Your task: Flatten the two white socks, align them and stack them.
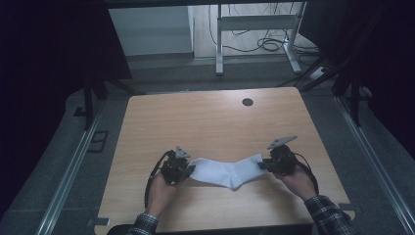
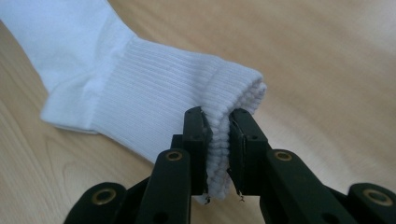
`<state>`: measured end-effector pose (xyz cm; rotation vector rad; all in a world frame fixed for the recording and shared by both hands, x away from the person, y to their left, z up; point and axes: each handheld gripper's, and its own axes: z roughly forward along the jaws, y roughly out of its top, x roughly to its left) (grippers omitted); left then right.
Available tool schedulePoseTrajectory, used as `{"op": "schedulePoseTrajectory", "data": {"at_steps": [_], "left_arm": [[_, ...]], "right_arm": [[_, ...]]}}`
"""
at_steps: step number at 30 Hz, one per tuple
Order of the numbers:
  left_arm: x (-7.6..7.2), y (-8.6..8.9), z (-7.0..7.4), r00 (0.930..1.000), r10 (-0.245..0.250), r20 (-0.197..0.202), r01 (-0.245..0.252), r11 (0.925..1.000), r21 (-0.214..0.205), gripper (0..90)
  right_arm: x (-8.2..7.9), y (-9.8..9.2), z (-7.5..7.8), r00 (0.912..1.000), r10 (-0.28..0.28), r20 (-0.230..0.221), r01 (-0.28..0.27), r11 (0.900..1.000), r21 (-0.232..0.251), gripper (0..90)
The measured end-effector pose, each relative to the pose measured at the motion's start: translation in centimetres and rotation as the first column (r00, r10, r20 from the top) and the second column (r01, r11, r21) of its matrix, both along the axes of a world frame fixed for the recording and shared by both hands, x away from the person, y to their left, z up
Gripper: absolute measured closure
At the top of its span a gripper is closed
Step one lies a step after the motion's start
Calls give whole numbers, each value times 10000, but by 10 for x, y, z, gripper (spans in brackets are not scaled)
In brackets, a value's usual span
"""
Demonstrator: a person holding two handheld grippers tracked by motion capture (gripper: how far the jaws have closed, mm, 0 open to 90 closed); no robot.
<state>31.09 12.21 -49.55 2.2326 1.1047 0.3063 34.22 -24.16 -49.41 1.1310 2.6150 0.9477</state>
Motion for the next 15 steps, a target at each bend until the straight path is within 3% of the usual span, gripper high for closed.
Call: {"op": "schedulePoseTrajectory", "data": {"at_steps": [8,14,15], "left_arm": [[31,6,12,9990,217,388,-208,9995,-235,810],[50,5,6,9976,430,540,-429,9991,-32,807],[56,4,-2,9972,501,549,-509,9986,141,806]], "right_arm": [[20,2,12,9989,-333,324,325,9992,253,780],[38,5,10,9971,-673,363,662,9973,327,779],[45,8,5,9964,-695,487,686,9974,201,778]]}}
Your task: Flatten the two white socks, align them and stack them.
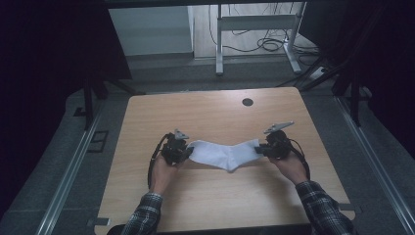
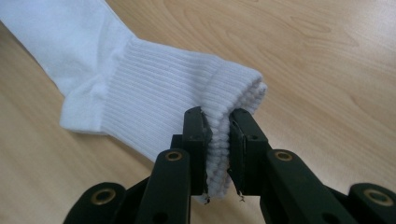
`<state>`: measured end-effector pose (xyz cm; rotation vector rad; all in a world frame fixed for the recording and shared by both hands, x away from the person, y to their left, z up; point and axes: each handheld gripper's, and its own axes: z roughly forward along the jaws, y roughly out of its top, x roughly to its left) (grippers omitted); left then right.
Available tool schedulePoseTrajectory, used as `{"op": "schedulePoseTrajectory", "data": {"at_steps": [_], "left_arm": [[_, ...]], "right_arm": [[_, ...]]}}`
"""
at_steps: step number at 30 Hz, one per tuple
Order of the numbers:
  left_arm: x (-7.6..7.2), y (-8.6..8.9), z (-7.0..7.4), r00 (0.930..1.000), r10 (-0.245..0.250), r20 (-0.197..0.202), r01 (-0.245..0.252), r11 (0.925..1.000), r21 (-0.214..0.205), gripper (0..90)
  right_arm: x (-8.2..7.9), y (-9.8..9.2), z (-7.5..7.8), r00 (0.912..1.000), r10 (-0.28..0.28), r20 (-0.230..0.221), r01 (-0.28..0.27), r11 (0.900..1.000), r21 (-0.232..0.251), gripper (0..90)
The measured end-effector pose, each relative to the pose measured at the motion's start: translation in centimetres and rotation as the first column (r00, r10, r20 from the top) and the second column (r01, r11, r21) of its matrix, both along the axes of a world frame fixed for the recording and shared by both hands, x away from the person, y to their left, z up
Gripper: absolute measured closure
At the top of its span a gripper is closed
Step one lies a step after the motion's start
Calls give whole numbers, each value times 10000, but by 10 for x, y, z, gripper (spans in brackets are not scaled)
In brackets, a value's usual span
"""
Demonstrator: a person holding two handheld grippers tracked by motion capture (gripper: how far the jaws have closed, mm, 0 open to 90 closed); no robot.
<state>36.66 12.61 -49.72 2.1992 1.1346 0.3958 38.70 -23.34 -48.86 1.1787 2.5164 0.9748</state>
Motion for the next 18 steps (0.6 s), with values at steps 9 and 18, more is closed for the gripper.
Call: {"op": "schedulePoseTrajectory", "data": {"at_steps": [9,18], "left_arm": [[5,-8,-26,9999,87,-143,-71,9945,1041,783],[3,-9,-24,9993,310,217,-334,9921,1206,603]], "right_arm": [[7,12,-21,9999,171,-17,-172,9956,-923,748],[6,10,-21,9996,274,94,-264,9954,-916,639]]}}
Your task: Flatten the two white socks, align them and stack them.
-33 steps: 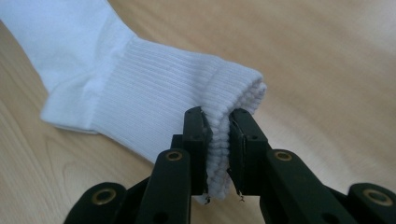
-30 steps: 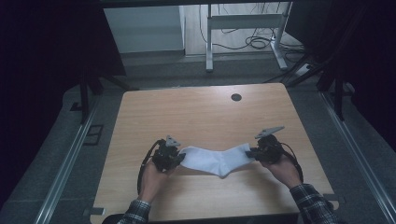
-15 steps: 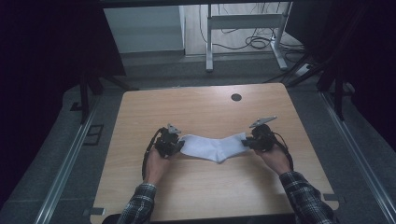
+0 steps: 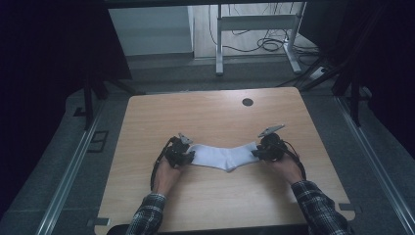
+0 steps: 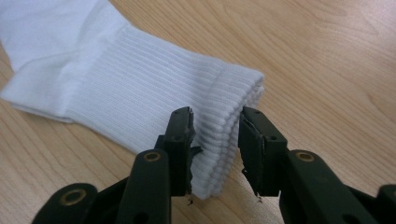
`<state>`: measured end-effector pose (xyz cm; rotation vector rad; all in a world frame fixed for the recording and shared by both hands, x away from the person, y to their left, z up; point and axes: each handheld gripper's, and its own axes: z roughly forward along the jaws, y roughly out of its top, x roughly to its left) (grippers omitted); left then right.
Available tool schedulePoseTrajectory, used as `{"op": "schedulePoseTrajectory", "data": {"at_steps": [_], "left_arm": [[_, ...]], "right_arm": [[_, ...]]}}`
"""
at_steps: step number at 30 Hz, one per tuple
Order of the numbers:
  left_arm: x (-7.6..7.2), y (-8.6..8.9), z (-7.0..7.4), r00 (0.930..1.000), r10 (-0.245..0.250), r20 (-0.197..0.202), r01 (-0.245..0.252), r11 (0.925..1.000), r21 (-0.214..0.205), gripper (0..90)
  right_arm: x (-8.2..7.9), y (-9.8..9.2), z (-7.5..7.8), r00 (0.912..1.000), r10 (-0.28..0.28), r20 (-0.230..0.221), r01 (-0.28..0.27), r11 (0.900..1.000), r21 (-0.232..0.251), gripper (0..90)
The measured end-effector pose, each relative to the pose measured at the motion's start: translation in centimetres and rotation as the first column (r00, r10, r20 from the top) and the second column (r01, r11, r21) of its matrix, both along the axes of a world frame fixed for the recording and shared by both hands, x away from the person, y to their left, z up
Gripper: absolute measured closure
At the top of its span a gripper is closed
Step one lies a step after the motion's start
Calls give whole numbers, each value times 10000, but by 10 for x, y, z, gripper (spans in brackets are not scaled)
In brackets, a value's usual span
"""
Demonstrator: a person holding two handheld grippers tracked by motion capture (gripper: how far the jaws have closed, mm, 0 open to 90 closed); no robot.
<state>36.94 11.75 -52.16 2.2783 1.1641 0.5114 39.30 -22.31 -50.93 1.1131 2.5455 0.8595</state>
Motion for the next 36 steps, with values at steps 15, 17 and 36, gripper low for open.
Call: {"op": "schedulePoseTrajectory", "data": {"at_steps": [15,17,36], "left_arm": [[-5,10,13,10000,12,-49,-19,9905,-1373,386],[-8,10,15,9999,-112,-19,108,9879,-1546,362],[-32,13,35,9980,-622,148,639,9635,-2601,176]], "right_arm": [[-5,-4,11,9995,-207,247,193,9983,555,463],[-8,-6,12,9998,-118,173,107,9979,632,444],[-27,-16,29,9976,93,693,-163,9948,1009,240]]}}
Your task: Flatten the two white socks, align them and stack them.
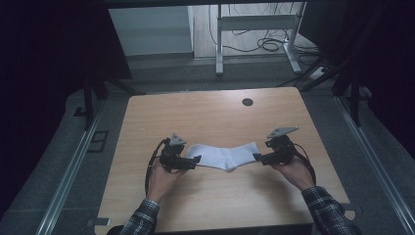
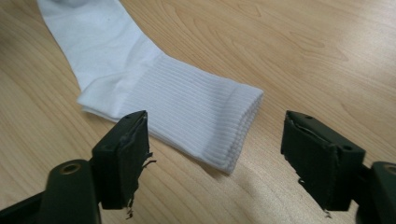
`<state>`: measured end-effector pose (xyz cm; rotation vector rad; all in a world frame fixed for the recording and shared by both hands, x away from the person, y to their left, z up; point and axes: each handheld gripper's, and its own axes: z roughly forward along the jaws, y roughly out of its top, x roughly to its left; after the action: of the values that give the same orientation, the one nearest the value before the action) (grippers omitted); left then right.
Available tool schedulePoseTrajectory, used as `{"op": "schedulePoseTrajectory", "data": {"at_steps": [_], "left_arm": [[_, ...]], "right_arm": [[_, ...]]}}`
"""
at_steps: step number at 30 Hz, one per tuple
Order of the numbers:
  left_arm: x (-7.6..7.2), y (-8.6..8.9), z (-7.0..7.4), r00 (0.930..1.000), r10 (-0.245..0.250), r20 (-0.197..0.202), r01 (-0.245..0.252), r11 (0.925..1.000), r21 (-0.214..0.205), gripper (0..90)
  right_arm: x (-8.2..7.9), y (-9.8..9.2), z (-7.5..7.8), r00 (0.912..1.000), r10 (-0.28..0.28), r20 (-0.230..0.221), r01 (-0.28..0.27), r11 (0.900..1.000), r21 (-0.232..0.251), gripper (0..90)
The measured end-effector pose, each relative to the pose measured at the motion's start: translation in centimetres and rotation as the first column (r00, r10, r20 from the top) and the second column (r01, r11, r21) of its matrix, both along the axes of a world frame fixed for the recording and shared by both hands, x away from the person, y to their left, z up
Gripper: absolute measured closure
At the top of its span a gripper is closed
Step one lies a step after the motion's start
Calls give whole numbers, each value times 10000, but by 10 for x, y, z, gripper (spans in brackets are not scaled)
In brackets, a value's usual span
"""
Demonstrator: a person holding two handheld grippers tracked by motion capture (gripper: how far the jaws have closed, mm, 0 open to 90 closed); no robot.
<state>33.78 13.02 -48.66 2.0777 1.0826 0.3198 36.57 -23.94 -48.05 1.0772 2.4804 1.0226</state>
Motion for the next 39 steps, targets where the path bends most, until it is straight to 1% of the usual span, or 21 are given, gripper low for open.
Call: {"op": "schedulePoseTrajectory", "data": {"at_steps": [2,4,7,9,11,15,20,24,28,33,36,37,39], "left_arm": [[-4,0,3,9999,-89,103,89,9999,-85,162],[-8,0,4,9997,-180,150,182,9998,-74,151],[-16,1,5,9993,-293,210,291,9995,127,141],[-20,3,5,9989,-370,280,363,9990,253,140],[-25,5,6,9985,-391,371,379,9987,336,138],[-36,15,7,9981,-396,472,384,9989,253,135],[-48,26,4,9976,-338,612,315,9988,381,126],[-57,34,1,9972,-327,672,291,9982,533,126],[-65,40,-4,9972,-404,631,363,9972,660,125],[-69,46,-9,9972,-532,529,493,9961,735,120],[-70,48,-14,9978,-598,295,575,9956,742,118],[-70,49,-17,9980,-620,155,607,9953,758,118],[-70,49,-20,9983,-584,-12,583,9944,878,117]], "right_arm": [[-3,-1,2,10000,6,28,-6,10000,61,234],[-6,-2,4,10000,22,73,-23,9999,108,219],[-12,-5,6,9999,82,135,-84,9998,167,207],[-15,-7,6,9999,87,96,-88,9999,136,204],[-19,-9,7,9998,132,113,-133,9998,162,194],[-26,-15,8,9998,119,164,-123,9997,226,186],[-36,-26,9,9998,-4,190,-2,9995,308,176],[-44,-38,7,9998,-92,166,86,9993,366,172],[-50,-48,4,9996,-262,130,257,9991,333,164],[-54,-54,-3,9991,-417,-12,417,9988,241,158],[-55,-56,-8,9988,-476,-148,478,9988,137,155],[-56,-57,-10,9987,-479,-175,481,9988,104,152],[-56,-57,-15,9982,-543,-254,542,9985,-21,151]]}}
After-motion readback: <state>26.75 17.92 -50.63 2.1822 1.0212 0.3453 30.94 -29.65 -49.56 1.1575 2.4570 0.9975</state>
